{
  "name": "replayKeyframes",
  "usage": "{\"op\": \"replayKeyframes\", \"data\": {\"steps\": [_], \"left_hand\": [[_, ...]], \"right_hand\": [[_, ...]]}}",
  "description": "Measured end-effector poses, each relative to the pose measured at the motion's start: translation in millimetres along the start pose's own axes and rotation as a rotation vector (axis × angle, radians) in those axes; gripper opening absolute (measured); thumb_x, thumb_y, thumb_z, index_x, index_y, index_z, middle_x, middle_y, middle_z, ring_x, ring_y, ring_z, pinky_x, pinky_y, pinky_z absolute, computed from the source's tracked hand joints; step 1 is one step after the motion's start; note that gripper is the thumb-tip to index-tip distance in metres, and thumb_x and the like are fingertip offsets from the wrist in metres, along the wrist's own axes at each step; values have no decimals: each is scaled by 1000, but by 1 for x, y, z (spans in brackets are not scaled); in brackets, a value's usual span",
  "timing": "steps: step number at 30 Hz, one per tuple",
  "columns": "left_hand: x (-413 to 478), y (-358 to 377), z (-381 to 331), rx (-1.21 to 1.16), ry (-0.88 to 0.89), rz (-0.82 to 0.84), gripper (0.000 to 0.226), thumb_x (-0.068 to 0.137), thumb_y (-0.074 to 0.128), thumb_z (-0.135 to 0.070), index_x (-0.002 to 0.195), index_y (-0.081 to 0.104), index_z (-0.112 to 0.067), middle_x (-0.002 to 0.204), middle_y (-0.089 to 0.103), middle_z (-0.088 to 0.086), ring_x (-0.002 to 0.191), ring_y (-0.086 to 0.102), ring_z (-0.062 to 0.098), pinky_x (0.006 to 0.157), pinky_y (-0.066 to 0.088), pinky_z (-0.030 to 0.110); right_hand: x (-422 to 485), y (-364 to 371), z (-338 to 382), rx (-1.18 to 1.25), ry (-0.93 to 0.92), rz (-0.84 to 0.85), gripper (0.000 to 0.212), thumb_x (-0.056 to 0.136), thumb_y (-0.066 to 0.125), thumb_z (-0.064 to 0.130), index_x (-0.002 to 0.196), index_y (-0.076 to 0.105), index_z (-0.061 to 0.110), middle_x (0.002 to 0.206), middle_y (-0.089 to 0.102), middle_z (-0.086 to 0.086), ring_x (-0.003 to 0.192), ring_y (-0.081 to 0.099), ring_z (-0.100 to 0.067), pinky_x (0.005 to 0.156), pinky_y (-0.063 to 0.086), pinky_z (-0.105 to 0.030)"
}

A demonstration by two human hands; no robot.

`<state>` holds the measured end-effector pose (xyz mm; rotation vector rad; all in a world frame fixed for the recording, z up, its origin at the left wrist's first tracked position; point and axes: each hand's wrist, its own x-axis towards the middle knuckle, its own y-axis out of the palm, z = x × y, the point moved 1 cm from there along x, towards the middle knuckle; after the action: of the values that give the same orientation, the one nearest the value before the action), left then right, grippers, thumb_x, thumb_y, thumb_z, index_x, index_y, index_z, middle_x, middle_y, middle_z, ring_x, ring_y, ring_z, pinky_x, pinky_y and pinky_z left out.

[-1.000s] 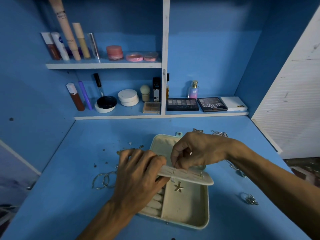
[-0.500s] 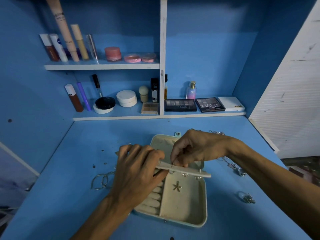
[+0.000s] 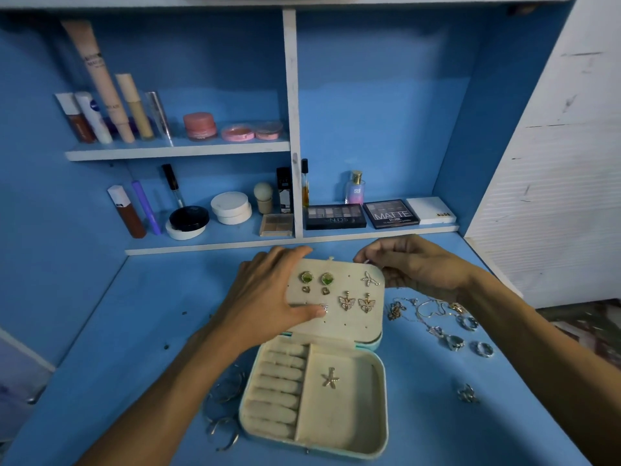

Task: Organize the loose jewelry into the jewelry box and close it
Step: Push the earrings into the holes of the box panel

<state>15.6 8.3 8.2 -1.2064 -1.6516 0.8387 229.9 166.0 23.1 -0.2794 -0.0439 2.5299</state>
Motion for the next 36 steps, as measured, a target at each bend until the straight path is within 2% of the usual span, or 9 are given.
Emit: {"op": "replayKeyframes", "data": {"steps": [5, 11, 15, 17, 19, 23, 28, 34, 36], "left_hand": [[9, 3, 2, -27, -24, 107, 98, 77, 74, -65, 156, 24, -35, 151, 36, -12, 138, 35, 14, 114, 29, 38], [-1, 2, 1, -21, -5, 43, 91, 80, 71, -65, 154, 31, -31, 150, 34, -10, 138, 30, 12, 114, 24, 33], [-22, 0, -7, -47, 104, -44, 50, 85, 63, -60, 126, 62, -31, 112, 53, -17, 102, 47, 1, 92, 38, 27], [-33, -2, -15, -62, 176, 55, 24, 89, 68, -48, 107, 69, -33, 93, 57, -20, 86, 51, -3, 82, 40, 24], [-41, -2, -21, -32, 240, 167, 14, 89, 67, -45, 95, 72, -33, 82, 57, -19, 80, 54, -1, 78, 44, 27], [-47, 3, -30, 21, 254, 297, 12, 91, 66, -41, 95, 77, -35, 84, 55, -14, 83, 54, 6, 79, 42, 29], [-46, 8, -45, 203, 282, 373, 29, 95, 59, -53, 108, 75, -33, 90, 45, -15, 95, 47, 10, 83, 32, 30], [-43, 9, -48, 201, 253, 394, 32, 92, 61, -57, 107, 76, -34, 96, 55, -14, 92, 42, 7, 79, 24, 29], [-44, 9, -46, 180, 239, 400, 34, 90, 62, -61, 108, 76, -36, 97, 57, -14, 92, 42, 6, 79, 24, 28]], "right_hand": [[-3, -3, -6, -69, -17, -51, 27, 103, 52, 18, 114, 69, 0, 109, 75, -15, 101, 71, -22, 88, 57, -28], [2, -1, -12, -256, -24, -131, 23, 103, 54, 18, 110, 75, 11, 104, 76, -9, 100, 70, -20, 97, 56, -34], [3, -1, -19, -288, -2, -170, 22, 102, 56, 16, 110, 75, 12, 102, 77, -5, 97, 72, -19, 96, 56, -34], [3, 1, -23, -282, 5, -177, 21, 102, 57, 16, 108, 76, 13, 100, 77, -5, 86, 68, -9, 95, 57, -34], [4, 1, -25, -279, 11, -184, 20, 101, 58, 18, 108, 76, 14, 106, 76, -10, 90, 64, -10, 95, 57, -35], [5, 3, -28, -283, 22, -205, 20, 100, 59, 19, 111, 76, 13, 111, 74, -12, 88, 61, -12, 89, 58, -29], [3, 6, -28, -279, 25, -217, 22, 101, 59, 19, 113, 75, 11, 106, 74, -10, 81, 56, -13, 82, 56, -28], [1, 6, -32, -270, 0, -204, 20, 101, 58, 17, 109, 76, 11, 115, 64, -31, 81, 49, -18, 75, 52, -25], [2, 5, -33, -257, -1, -209, 20, 101, 58, 17, 107, 76, 12, 100, 68, -27, 80, 50, -18, 77, 53, -25]]}}
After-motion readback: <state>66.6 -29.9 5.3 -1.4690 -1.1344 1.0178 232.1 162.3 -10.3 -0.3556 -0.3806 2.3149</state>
